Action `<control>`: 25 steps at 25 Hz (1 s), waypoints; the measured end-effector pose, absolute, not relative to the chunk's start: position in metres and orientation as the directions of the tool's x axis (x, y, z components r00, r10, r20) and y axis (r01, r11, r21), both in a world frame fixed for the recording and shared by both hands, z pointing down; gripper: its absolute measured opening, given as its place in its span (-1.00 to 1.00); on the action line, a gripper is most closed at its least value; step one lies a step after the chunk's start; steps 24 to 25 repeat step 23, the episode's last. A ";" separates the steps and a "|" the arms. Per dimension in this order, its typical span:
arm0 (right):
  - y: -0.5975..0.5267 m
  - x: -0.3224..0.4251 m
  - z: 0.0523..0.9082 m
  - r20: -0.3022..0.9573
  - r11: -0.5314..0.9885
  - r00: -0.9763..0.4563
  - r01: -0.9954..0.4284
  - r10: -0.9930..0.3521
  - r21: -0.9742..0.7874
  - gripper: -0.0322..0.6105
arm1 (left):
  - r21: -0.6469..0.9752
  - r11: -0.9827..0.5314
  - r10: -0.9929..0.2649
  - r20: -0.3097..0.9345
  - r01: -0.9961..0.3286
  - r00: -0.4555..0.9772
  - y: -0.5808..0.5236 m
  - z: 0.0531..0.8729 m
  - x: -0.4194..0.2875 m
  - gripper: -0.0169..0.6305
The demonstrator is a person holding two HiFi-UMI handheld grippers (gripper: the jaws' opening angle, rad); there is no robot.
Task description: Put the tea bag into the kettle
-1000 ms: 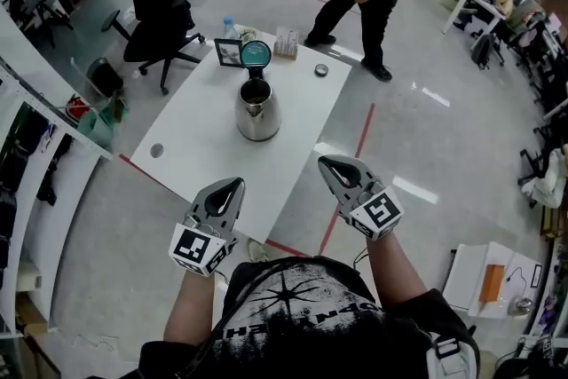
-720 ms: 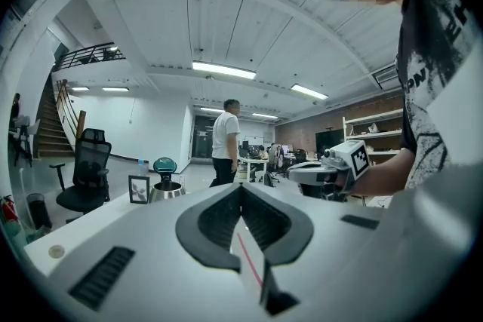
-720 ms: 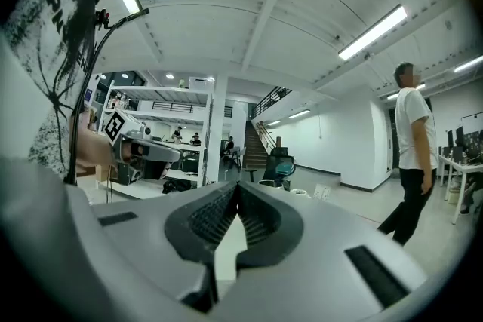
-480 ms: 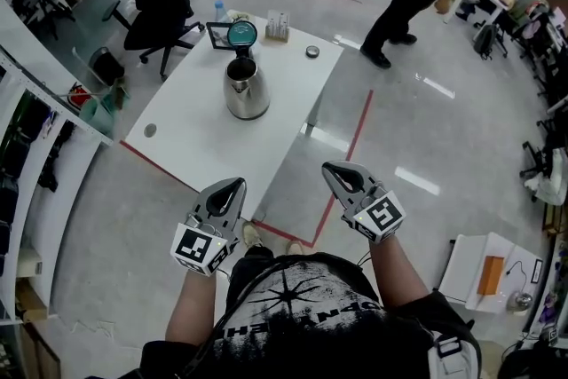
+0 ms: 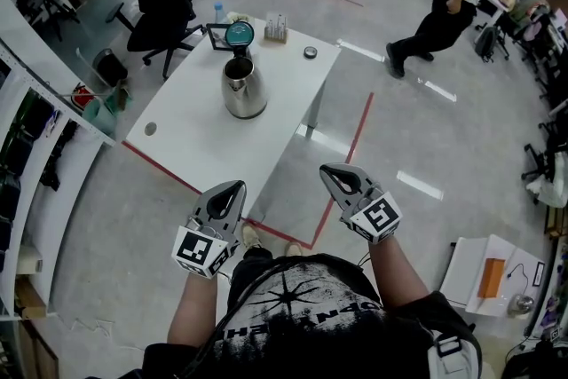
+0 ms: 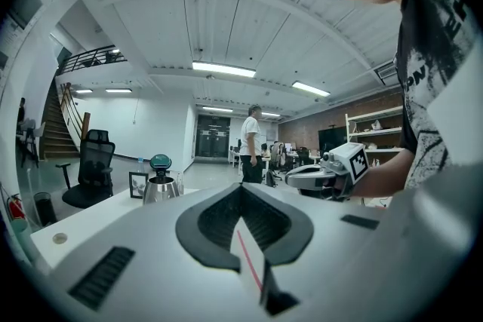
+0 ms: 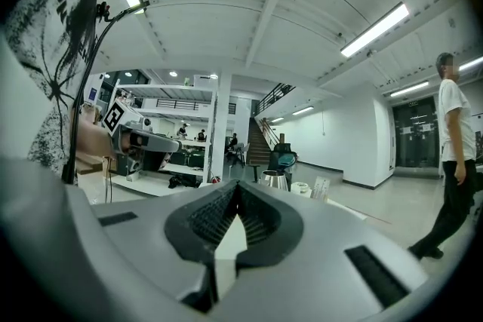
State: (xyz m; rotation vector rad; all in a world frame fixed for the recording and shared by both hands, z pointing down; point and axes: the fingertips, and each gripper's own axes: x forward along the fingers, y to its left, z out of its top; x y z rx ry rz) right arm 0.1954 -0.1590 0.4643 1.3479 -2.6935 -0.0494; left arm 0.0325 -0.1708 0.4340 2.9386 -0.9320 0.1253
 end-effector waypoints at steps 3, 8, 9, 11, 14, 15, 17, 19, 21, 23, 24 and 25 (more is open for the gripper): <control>-0.157 0.198 0.461 0.099 0.601 -0.593 -0.793 -0.799 0.098 -0.87 | 0.027 -0.816 -0.573 0.090 -0.577 0.815 -0.169 0.433 0.036 -0.92; -0.156 0.203 0.457 0.093 0.595 -0.588 -0.797 -0.804 0.103 -0.87 | 0.026 -0.819 -0.570 0.085 -0.573 0.818 -0.170 0.430 0.042 -0.92; -0.156 0.204 0.457 0.094 0.595 -0.588 -0.797 -0.804 0.104 -0.87 | 0.027 -0.819 -0.569 0.085 -0.572 0.818 -0.170 0.430 0.043 -0.92; -0.154 0.208 0.460 0.099 0.592 -0.584 -0.800 -0.806 0.101 -0.87 | 0.029 -0.821 -0.566 0.084 -0.570 0.820 -0.170 0.430 0.045 -0.92; -0.153 0.212 0.459 0.097 0.582 -0.574 -0.807 -0.813 0.096 -0.87 | 0.032 -0.824 -0.562 0.083 -0.566 0.823 -0.170 0.432 0.049 -0.92; -0.154 0.212 0.457 0.094 0.579 -0.571 -0.810 -0.815 0.096 -0.87 | 0.032 -0.825 -0.561 0.084 -0.565 0.824 -0.170 0.432 0.049 -0.92; -0.156 0.214 0.456 0.092 0.577 -0.570 -0.811 -0.817 0.096 -0.87 | 0.031 -0.826 -0.559 0.084 -0.563 0.825 -0.172 0.431 0.050 -0.92; -0.156 0.216 0.458 0.093 0.575 -0.568 -0.813 -0.818 0.093 -0.87 | 0.031 -0.826 -0.559 0.084 -0.563 0.825 -0.173 0.431 0.051 -0.92; -0.155 0.217 0.457 0.092 0.575 -0.568 -0.813 -0.818 0.094 -0.87 | 0.032 -0.826 -0.559 0.082 -0.563 0.825 -0.172 0.431 0.052 -0.92; -0.153 0.218 0.455 0.090 0.575 -0.569 -0.812 -0.818 0.096 -0.87 | 0.033 -0.827 -0.558 0.079 -0.562 0.826 -0.170 0.431 0.054 -0.92; -0.153 0.218 0.455 0.090 0.575 -0.569 -0.812 -0.818 0.096 -0.87 | 0.033 -0.827 -0.558 0.079 -0.562 0.826 -0.170 0.431 0.054 -0.92; -0.153 0.218 0.455 0.090 0.575 -0.569 -0.812 -0.818 0.096 -0.87 | 0.033 -0.827 -0.558 0.079 -0.562 0.826 -0.170 0.431 0.054 -0.92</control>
